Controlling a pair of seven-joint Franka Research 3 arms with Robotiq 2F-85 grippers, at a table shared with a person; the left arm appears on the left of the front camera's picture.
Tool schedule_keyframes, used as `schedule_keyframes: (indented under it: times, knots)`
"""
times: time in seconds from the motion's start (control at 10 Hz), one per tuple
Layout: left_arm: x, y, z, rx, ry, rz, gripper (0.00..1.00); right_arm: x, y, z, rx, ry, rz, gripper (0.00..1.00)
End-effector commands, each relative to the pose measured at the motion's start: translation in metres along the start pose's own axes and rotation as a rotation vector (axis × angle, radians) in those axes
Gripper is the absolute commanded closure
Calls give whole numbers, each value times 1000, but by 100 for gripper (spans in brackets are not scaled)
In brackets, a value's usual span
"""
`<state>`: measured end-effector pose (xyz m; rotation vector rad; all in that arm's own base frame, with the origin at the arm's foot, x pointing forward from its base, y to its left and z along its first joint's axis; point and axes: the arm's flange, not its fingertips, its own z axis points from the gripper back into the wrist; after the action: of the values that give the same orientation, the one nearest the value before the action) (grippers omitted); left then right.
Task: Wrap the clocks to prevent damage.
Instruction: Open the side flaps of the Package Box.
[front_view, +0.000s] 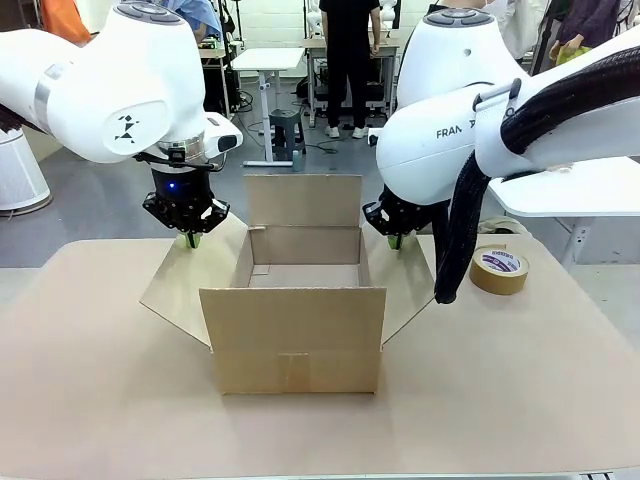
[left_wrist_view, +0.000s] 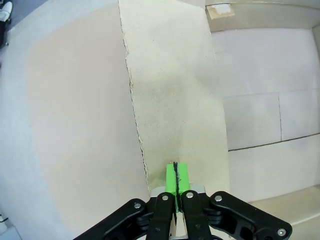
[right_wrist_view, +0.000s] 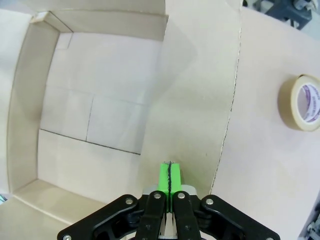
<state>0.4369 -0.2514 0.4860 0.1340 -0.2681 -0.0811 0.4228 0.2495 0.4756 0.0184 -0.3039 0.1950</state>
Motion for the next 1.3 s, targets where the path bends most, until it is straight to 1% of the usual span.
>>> schedule_keyframes:
  times: [0.0, 0.2, 0.3, 0.4, 0.6, 0.8, 1.0, 1.2]
  knots:
    - [2, 1, 1, -3, -7, 4, 100, 1, -1, -5, 9, 24, -14, 99]
    - [2, 1, 1, -3, -7, 4, 100, 0, -1, -3, 0, 7, -3, 99]
    - [1, 1, 0, 0, 0, 2, 100, 0, -7, -8, 6, 20, -8, 99]
    - [6, 3, -9, -4, 15, -8, 100, 3, -13, -23, 5, 68, -21, 99]
    - [7, 6, -30, -48, 43, -12, 100, 4, -20, -52, 21, 113, -41, 99]
    - [11, 14, -50, -94, 66, 9, 100, 4, -23, -82, 7, 176, -63, 99]
    - [18, 19, -68, -94, 92, 30, 100, 4, -25, -97, 29, 180, -87, 99]
    - [18, 22, -83, -127, 129, 24, 100, 2, -28, -104, 47, 193, -97, 99]
